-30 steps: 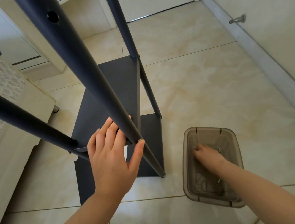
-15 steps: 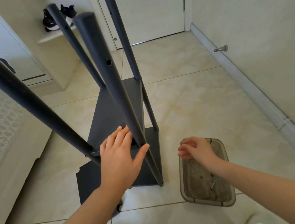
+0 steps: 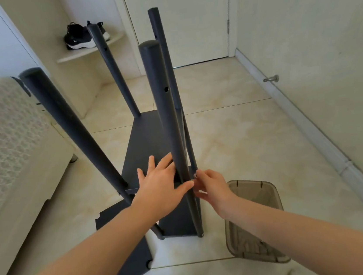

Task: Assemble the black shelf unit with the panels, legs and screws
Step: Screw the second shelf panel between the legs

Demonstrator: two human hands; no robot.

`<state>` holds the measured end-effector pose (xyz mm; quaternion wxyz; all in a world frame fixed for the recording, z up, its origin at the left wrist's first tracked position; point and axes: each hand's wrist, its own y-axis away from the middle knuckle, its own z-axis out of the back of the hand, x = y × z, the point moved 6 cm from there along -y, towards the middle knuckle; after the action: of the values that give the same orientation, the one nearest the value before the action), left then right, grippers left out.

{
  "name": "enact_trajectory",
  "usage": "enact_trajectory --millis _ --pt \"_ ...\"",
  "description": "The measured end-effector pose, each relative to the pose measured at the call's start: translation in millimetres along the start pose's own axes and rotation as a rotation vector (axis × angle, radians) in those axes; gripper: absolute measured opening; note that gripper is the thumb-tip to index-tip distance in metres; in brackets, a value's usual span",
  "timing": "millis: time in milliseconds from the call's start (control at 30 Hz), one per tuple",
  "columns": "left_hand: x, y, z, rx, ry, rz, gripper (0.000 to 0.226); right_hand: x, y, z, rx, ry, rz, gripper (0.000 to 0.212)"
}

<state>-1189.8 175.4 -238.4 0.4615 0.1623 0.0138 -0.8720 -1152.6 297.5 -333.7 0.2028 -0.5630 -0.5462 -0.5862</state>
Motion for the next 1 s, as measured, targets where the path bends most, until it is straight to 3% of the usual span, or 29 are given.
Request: enact_trajectory --millis 100,200,367,500,667,1000 --pt "-2.8 -3.2 3.4 0.03 0.012 0.004 0.062 -3.6 -3.5 -13.2 0.008 0.229 0.069 0.023" --pt "2.6 -7.4 10.7 0.051 0.059 0.025 0.058 1.8 -5.7 -28.5 0.036 0.288 0.117 0.023" --pt "28.6 -17.0 32.0 0.004 0.182 0.093 0.044 25.0 -16.8 -58.1 0.187 0.378 0.214 0.047" --pt "53.0 -24.4 41.6 -0.079 0.295 0.101 0.045 34.5 -36.3 -74.1 0.21 0.496 0.169 0.046" --pt "85.5 -28.2 49.7 -0.155 0.377 0.154 0.064 38.4 -51.0 -96.8 0.273 0.545 0.08 0.043" --pt "138.1 -9.4 48.1 -0.25 0.667 0.249 0.065 43.5 -56.9 -138.9 0.283 0.604 0.073 0.036"
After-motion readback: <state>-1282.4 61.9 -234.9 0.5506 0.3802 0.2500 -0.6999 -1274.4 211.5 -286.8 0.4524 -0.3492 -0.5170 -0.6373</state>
